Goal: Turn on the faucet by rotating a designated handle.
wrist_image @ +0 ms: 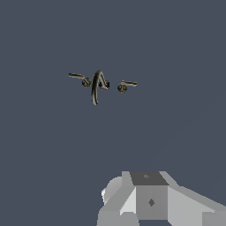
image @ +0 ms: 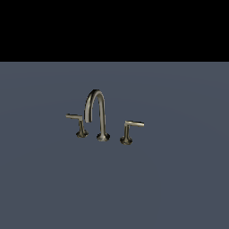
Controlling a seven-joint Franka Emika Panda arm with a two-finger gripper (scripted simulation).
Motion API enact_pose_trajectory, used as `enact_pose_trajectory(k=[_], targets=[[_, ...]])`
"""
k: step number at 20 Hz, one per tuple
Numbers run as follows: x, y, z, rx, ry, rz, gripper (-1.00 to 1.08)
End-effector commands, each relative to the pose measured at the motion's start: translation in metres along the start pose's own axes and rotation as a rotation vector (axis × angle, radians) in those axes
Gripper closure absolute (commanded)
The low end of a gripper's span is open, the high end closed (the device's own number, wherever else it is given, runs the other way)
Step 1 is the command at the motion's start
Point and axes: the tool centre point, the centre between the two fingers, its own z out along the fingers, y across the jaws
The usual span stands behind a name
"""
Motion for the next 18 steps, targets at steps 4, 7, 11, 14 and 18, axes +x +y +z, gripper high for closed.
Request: enact_pose_trajectory(k=[4,7,11,14,18], targets=[[0.017,-0.009,0.011,0.057,-0.027,0.042,1.08],[0.03,-0.016,0.021,0.099,-0.052,0.08,1.08],[0.052,-0.03,0.038,0.16,-0.098,0.149,1.08],[0.07,-0.041,0.055,0.203,-0.142,0.216,1.08],[0.093,-0.058,0.08,0.246,-0.203,0.314,1.08]])
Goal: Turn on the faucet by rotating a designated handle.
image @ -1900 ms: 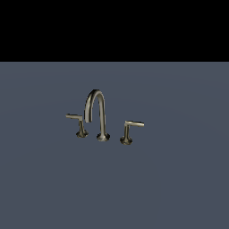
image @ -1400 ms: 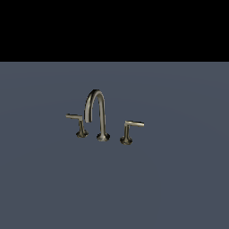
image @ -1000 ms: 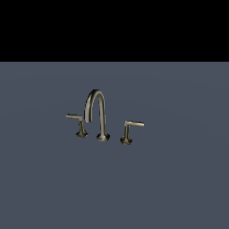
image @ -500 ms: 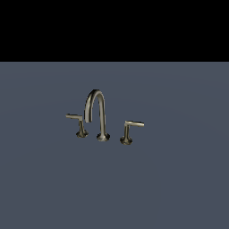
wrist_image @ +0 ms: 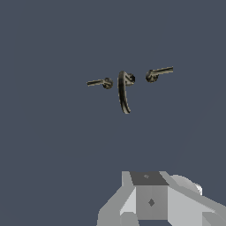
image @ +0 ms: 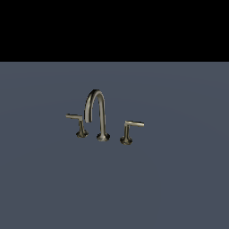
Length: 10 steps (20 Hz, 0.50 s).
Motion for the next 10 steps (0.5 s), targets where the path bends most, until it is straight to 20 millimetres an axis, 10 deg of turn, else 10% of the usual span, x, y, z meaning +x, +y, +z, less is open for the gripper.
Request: enact_pose_trajectory(k=[1,10], targets=[[0.014,-0.011,0.016,0.025,-0.035,0.066,1.08],[0.06,-0.043,0.083,0.057,-0.14,0.326,1.08]])
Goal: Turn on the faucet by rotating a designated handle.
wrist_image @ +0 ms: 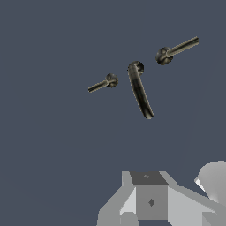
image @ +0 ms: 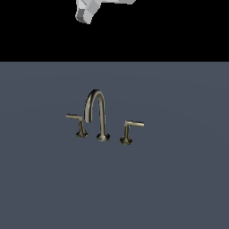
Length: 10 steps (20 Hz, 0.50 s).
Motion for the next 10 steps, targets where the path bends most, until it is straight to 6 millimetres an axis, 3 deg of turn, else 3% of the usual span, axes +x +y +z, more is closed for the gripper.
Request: enact_pose_trajectory(k=[1,10], targets=[[0.012,-0.011,0.019,0.002,-0.022,0.078,1.08],[0.052,-0.039,0.091,-0.022,-0.051,0.362,1.08]])
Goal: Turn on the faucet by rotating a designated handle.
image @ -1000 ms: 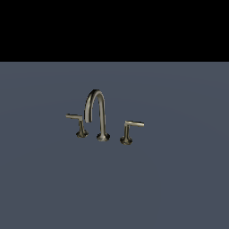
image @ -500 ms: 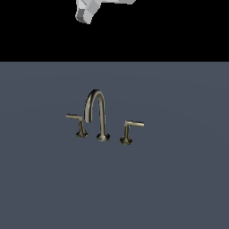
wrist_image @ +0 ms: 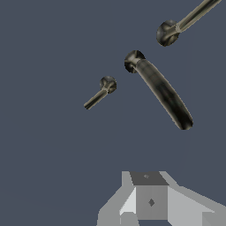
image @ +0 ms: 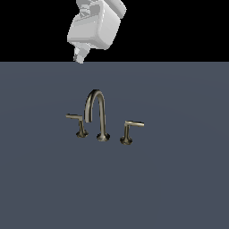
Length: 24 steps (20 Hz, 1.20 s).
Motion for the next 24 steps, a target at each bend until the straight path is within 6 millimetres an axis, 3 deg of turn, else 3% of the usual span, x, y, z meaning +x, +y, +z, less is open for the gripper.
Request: enact_pose_trajectory(k=[1,14,24], targets=[[0.009,-0.01,0.02,-0.008,0.002,0.081,1.08],[0.057,-0.048,0.113,-0.033,0.118,0.473,1.08],[0.088,-0.071,0.163,0.012,0.298,0.716,1.08]])
